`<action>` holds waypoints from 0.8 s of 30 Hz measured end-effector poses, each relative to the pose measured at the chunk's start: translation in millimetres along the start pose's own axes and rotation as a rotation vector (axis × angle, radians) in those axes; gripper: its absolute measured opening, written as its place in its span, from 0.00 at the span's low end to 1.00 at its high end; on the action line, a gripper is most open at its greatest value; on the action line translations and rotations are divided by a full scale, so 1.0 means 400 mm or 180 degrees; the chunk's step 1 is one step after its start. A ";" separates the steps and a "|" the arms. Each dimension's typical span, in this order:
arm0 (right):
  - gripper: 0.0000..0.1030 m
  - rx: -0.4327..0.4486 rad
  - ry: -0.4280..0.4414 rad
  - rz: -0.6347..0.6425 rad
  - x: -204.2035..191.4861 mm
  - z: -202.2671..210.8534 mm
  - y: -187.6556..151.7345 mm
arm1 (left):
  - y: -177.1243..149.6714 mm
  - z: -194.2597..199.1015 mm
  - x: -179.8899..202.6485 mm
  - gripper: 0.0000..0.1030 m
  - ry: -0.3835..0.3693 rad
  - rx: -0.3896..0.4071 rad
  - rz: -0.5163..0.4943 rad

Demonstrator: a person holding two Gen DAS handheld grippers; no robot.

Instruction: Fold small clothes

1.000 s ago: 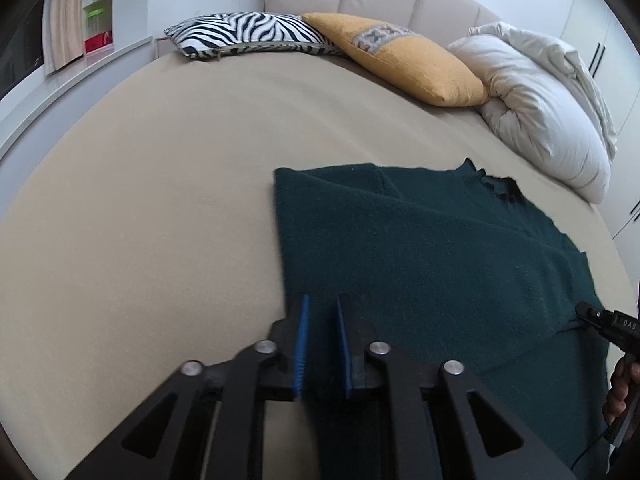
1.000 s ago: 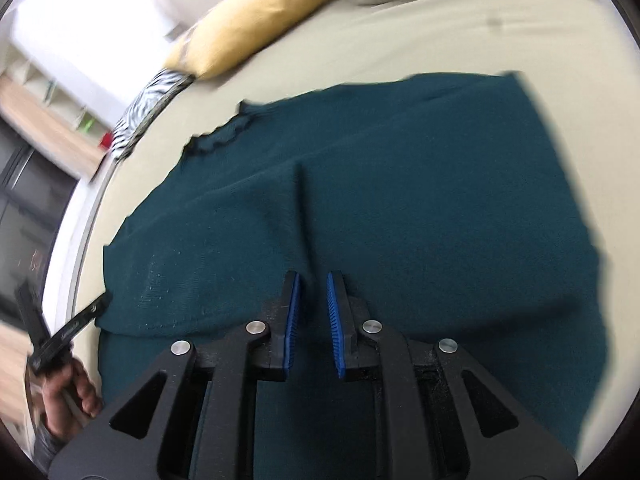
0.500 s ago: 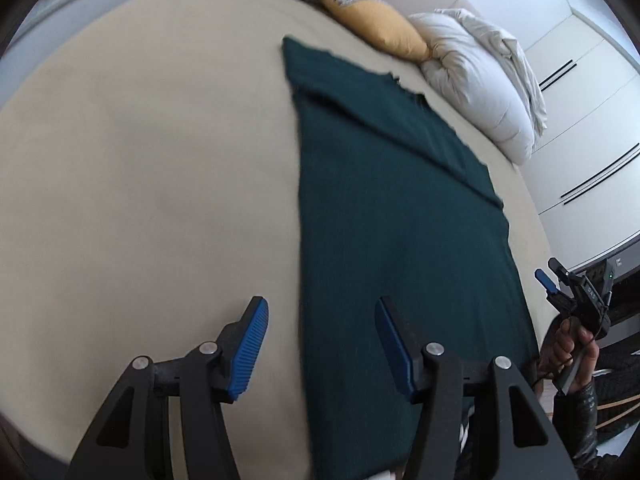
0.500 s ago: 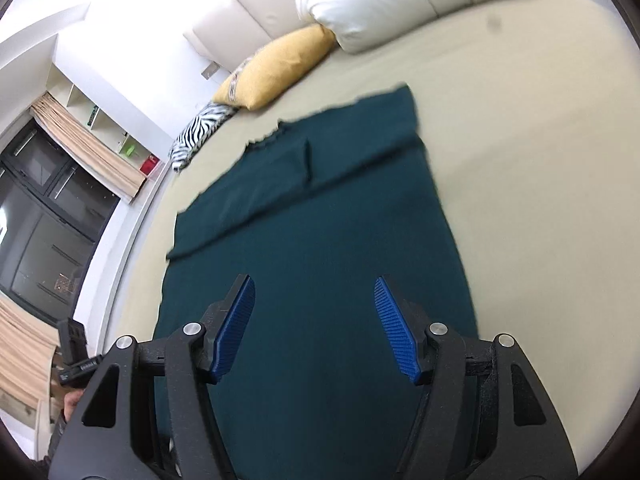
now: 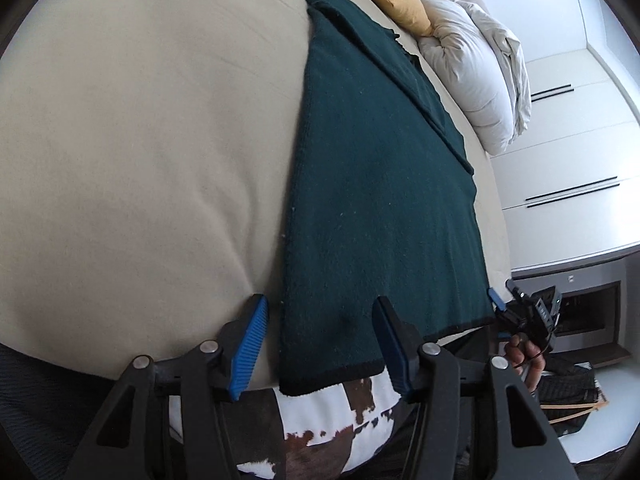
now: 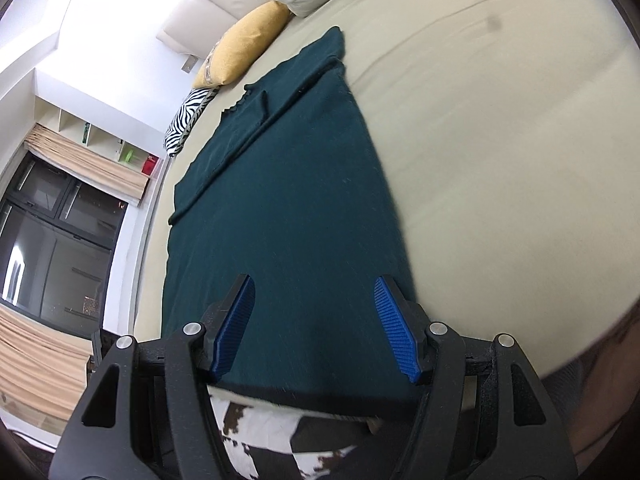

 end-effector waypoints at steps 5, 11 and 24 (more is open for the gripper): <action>0.58 0.0062 0.0016 -0.0125 0.035 0.042 0.002 | -0.018 0.000 -0.003 0.32 -0.0060 -0.0085 0.0019; 0.58 0.0138 -0.0086 -0.0173 0.066 0.082 0.000 | -0.018 0.005 -0.011 0.08 -0.0068 -0.0041 0.0068; 0.36 -0.0246 -0.0289 -0.0277 0.081 0.071 -0.042 | 0.005 0.050 0.024 0.06 -0.0063 0.0233 -0.0048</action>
Point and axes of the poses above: each gripper's, at about its wrist camera, not at the fingertips, and z roughly against the way its jaws point, x to its right, y to its top, the point moved 6 cm from there along -z, roughly the way its jaws point, and after that the axes turned 14 degrees about -z, right-handed, at the moved point
